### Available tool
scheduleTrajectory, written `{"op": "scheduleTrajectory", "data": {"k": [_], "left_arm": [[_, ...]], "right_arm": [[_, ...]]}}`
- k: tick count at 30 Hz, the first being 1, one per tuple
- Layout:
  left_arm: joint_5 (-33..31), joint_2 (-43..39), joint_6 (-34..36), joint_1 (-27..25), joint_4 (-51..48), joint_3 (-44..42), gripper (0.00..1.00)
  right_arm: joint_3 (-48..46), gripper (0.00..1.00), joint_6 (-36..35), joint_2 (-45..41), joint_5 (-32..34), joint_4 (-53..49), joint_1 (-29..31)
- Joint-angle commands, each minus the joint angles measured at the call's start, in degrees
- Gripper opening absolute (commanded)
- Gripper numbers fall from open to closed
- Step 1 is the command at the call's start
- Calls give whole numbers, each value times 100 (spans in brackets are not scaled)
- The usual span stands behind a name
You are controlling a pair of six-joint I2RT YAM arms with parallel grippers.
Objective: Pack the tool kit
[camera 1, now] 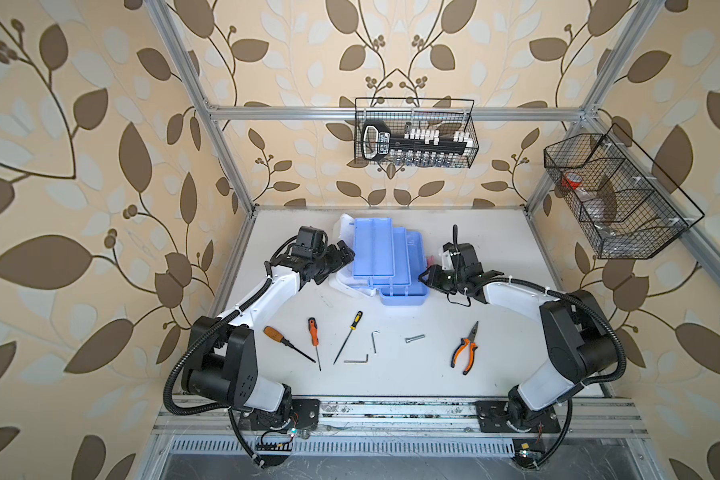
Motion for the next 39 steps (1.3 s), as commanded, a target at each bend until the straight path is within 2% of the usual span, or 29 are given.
{"op": "scheduleTrajectory", "data": {"k": [1,19,39], "left_arm": [[-11,-125,-181,70,349,-116,99],[144,550,-340,244,883,-415,99],[277,669,-370,591,1060,-554,99]], "right_arm": [[191,38,-88,159,81,-66,25],[189,38,-18,360,-88,81,-18],[78,38,41,482,-179,243,-130]]}}
